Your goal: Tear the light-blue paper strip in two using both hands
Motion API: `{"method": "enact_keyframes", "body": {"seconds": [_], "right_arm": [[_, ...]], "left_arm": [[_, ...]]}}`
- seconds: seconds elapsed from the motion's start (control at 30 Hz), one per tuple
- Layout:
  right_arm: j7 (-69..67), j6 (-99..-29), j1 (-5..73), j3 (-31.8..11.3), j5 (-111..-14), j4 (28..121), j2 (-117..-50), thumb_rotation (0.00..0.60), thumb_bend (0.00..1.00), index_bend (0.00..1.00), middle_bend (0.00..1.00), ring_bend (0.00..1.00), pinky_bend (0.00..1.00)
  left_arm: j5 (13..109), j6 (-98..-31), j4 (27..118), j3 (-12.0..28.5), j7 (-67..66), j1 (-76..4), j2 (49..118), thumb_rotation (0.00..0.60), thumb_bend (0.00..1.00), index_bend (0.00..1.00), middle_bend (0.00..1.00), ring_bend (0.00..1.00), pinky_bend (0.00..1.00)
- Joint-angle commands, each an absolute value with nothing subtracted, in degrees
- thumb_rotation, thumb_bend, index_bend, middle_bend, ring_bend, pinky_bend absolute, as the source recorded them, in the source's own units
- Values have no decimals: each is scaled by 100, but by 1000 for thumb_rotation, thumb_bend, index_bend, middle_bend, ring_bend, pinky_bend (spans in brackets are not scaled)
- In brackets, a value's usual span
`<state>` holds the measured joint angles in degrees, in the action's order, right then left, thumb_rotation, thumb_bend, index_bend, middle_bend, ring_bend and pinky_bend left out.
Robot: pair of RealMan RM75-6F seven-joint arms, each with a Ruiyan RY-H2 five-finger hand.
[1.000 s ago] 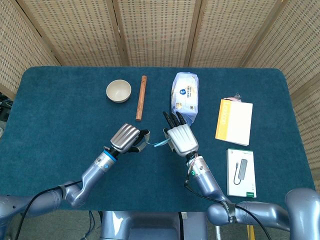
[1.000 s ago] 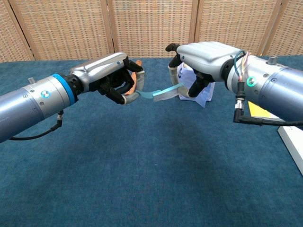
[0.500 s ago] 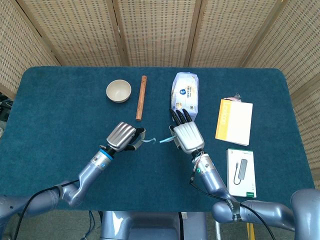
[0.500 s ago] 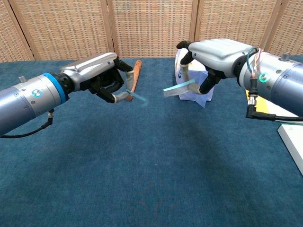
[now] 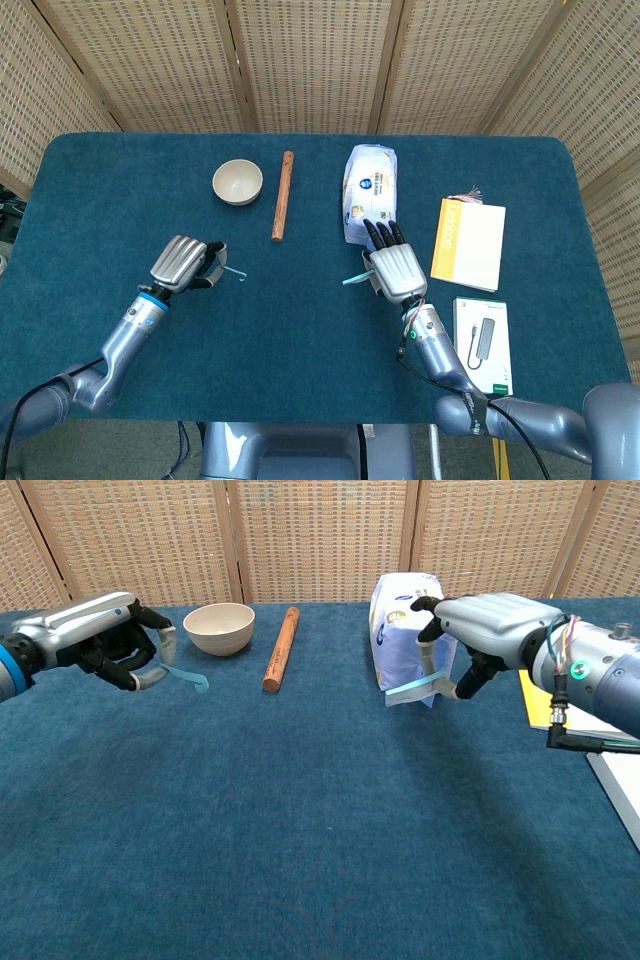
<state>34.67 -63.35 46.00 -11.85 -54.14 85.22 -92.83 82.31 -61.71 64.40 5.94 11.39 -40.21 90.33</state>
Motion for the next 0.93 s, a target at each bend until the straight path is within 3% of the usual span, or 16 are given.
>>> {"method": "enact_keyframes", "body": {"seconds": [0.03, 0.07, 0.1, 0.13, 0.2, 0.33, 0.6, 0.83, 0.93], "right_arm": [[3362, -6290, 4542, -1163, -5419, 8543, -9264, 600, 383, 440, 0, 0, 0], [3350, -6268, 4520, -1161, -5379, 8591, -9227, 600, 262, 353, 0, 0, 0], [3350, -6253, 4509, -1163, -5346, 8635, -9198, 600, 105, 228, 0, 0, 0], [3351, -6232, 4493, -1171, -5293, 8718, -9146, 600, 13, 127, 0, 0, 0], [3338, -6229, 4458, -1193, -5242, 8899, -9023, 600, 0, 29, 0, 0, 0], [3187, -6390, 4340, -1211, -5431, 9199, -8784, 600, 0, 0, 0, 0, 0], [2489, -6954, 3926, -1109, -6455, 9518, -8206, 600, 0, 0, 0, 0, 0], [1246, -7600, 3346, -699, -7699, 8720, -7590, 600, 0, 0, 0, 0, 0], [476, -8144, 2933, -451, -8176, 8153, -7494, 600, 0, 0, 0, 0, 0]], "left_arm": [[8331, -6288, 6352, 520, 1082, -3942, 8955, 600, 151, 597, 647, 784, 920], [8343, -6282, 6354, 493, 1040, -3924, 8918, 600, 89, 533, 533, 687, 859], [8346, -6272, 6372, 479, 1015, -3914, 8887, 600, 28, 414, 353, 525, 740], [8347, -6264, 6412, 467, 982, -3901, 8834, 600, 3, 304, 198, 380, 623], [8344, -6309, 6505, 473, 915, -3862, 8734, 600, 0, 168, 42, 208, 464], [8302, -6419, 6764, 489, 723, -3753, 8508, 600, 0, 21, 0, 16, 256], [8317, -7115, 7427, 525, 625, -3290, 7920, 600, 0, 0, 0, 0, 133], [8041, -8099, 8076, 477, 397, -2403, 7127, 600, 0, 0, 0, 0, 10], [7773, -8429, 8530, 441, 569, -1945, 6807, 600, 0, 0, 0, 0, 0]]}}
